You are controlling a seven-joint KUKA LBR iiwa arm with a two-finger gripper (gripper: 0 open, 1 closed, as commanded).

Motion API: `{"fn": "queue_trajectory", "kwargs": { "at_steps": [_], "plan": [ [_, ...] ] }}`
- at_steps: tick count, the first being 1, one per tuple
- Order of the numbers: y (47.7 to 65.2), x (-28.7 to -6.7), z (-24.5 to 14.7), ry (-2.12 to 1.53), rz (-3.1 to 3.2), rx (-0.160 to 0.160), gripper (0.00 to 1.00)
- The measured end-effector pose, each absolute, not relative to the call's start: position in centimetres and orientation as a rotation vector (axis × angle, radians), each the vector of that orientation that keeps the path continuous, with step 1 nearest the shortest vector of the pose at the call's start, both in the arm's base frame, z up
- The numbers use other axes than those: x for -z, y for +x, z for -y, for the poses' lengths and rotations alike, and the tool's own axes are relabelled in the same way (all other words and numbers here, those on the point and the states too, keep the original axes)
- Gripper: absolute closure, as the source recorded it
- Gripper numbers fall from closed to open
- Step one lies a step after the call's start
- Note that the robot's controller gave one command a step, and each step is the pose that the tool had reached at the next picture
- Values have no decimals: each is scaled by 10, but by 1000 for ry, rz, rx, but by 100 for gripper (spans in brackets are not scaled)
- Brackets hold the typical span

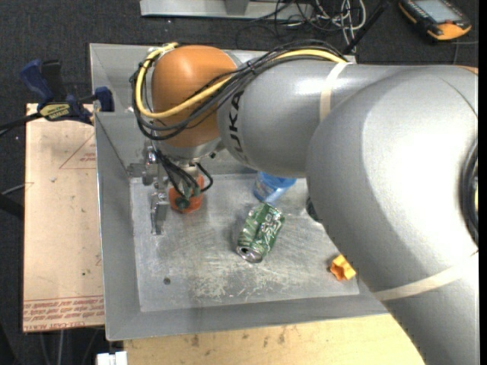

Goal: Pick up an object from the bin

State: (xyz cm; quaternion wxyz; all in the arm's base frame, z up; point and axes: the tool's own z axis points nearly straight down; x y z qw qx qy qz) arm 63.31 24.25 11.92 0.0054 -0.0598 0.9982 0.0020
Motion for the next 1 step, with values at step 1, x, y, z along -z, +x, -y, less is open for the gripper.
{"fn": "queue_trajectory", "kwargs": {
  "at_steps": [1],
  "plan": [
    [635, -87, -249, -549, -3095, -1, 0]
  ]
}}
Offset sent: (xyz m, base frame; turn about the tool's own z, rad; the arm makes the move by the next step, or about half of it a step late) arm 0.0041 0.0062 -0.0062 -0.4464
